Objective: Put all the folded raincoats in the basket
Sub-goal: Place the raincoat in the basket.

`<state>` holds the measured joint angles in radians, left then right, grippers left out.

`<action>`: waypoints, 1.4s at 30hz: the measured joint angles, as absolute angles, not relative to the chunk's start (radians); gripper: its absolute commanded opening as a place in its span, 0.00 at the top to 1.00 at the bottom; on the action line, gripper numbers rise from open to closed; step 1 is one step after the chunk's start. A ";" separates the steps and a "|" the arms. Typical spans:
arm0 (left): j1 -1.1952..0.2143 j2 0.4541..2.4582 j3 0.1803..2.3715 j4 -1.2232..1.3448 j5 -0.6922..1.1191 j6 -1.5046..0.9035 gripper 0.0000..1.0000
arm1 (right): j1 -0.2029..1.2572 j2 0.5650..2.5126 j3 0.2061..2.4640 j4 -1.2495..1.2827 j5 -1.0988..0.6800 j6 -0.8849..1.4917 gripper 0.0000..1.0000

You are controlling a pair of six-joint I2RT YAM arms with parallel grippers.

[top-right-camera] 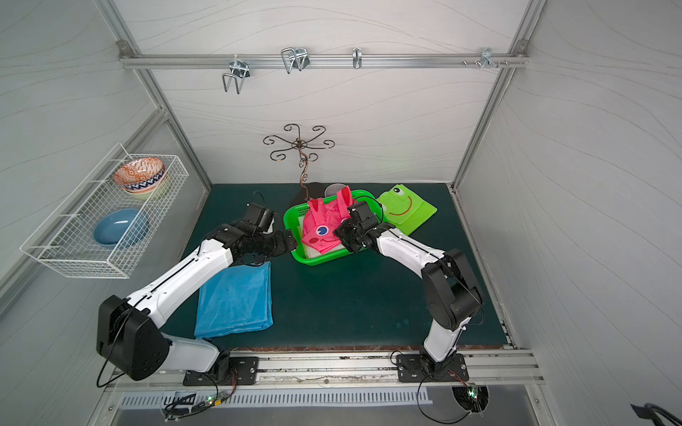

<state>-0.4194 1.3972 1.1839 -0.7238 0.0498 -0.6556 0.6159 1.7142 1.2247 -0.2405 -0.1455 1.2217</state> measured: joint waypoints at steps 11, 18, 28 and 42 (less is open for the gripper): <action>-0.420 1.435 1.207 -0.682 0.086 -0.667 0.03 | 0.616 1.662 1.276 -0.495 -0.177 1.084 0.41; -0.452 1.501 1.234 -0.623 0.151 -0.658 0.03 | 0.549 1.627 1.349 -0.649 -0.213 0.905 0.56; -0.602 1.620 1.341 -0.514 0.242 -0.648 0.20 | 0.349 1.660 1.435 -0.743 -0.290 0.605 0.78; -0.602 1.810 1.327 -0.407 0.258 -0.674 0.35 | 0.390 1.922 1.496 -0.715 -0.381 0.480 0.86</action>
